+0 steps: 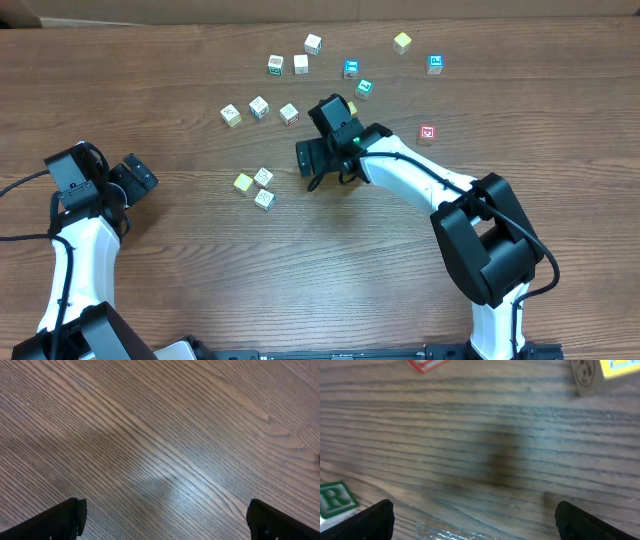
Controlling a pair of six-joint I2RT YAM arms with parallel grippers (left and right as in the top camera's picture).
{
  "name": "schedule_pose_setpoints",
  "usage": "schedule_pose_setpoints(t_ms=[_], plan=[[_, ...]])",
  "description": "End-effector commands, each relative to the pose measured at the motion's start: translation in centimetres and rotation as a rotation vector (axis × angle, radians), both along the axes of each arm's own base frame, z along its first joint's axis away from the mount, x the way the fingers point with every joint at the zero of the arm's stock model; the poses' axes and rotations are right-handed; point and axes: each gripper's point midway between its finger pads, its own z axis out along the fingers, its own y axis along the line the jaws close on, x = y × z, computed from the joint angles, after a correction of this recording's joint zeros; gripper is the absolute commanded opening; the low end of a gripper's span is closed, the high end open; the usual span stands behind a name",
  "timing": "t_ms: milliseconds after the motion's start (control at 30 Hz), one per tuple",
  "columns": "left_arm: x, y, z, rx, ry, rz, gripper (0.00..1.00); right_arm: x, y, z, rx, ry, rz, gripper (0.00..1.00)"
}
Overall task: Form a circle
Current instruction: 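Release the pretzel block and raise the right gripper toward the far right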
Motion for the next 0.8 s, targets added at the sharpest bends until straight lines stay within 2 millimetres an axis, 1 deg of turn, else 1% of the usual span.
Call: schedule_pose_setpoints(t_ms=[0,767], plan=[[-0.04,0.05,0.45,-0.002,-0.016,0.009,1.00,0.27,-0.03,0.73,0.018,-0.021,-0.025,1.00],[-0.04,0.05,0.45,-0.002,-0.016,0.009,0.99,0.42,0.08,0.83,0.023,-0.028,-0.025,1.00]])
